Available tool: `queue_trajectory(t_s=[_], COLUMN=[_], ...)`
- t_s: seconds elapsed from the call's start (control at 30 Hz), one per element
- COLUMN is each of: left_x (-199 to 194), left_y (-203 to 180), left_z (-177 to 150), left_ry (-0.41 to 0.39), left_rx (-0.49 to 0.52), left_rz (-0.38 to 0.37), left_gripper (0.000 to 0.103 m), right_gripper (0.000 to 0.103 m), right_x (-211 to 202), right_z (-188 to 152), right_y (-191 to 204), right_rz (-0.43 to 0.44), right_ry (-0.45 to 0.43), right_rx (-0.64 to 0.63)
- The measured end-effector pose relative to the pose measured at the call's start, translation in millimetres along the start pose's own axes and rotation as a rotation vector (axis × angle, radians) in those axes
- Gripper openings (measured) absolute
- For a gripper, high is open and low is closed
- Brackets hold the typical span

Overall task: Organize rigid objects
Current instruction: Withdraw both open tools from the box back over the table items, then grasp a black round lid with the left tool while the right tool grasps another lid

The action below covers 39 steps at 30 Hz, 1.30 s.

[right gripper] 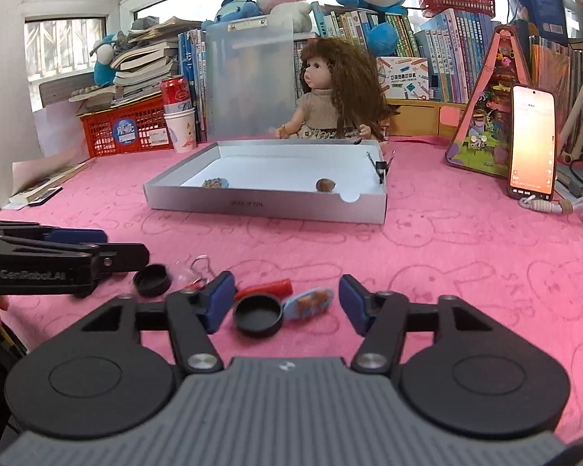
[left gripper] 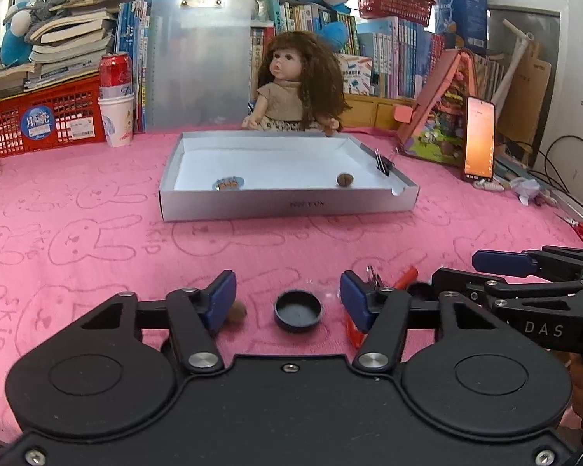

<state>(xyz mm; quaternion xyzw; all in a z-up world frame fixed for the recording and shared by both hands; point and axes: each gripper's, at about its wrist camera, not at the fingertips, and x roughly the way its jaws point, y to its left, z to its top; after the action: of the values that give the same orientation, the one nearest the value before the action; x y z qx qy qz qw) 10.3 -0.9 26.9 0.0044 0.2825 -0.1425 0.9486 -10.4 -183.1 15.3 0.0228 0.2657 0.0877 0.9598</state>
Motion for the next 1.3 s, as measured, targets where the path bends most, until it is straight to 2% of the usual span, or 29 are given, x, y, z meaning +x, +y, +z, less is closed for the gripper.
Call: queue_trajectory(t_s=[0.07,0.37,0.7,1.03,1.3], left_x=[2,15,21,30,32], left_y=[-1,1,-9,-10,-18], left_z=[-3,-11,-14,-17,-22], left_ry=[0.008,0.021,0.038,0.030,0.010], left_rx=[0.004,-0.013,-0.010,-0.016,0.017], left_rz=[0.006,0.032,0.006,0.030,0.059], left_gripper=[0.053,0.052,0.044,0.044,0.042], right_gripper=[0.059,0.057,0.044,0.048,0.047], right_x=[-1,9,13,20,23], right_z=[-4,-15,-18,-18,-21], right_y=[3,13,17,21,28], right_rz=[0.009,0.001,-0.009,-0.018,-0.044], right_ry=[0.011,0.043,0.039,0.023,0.002], right_rx=[-0.006,-0.052,-0.039,-0.053,-0.087])
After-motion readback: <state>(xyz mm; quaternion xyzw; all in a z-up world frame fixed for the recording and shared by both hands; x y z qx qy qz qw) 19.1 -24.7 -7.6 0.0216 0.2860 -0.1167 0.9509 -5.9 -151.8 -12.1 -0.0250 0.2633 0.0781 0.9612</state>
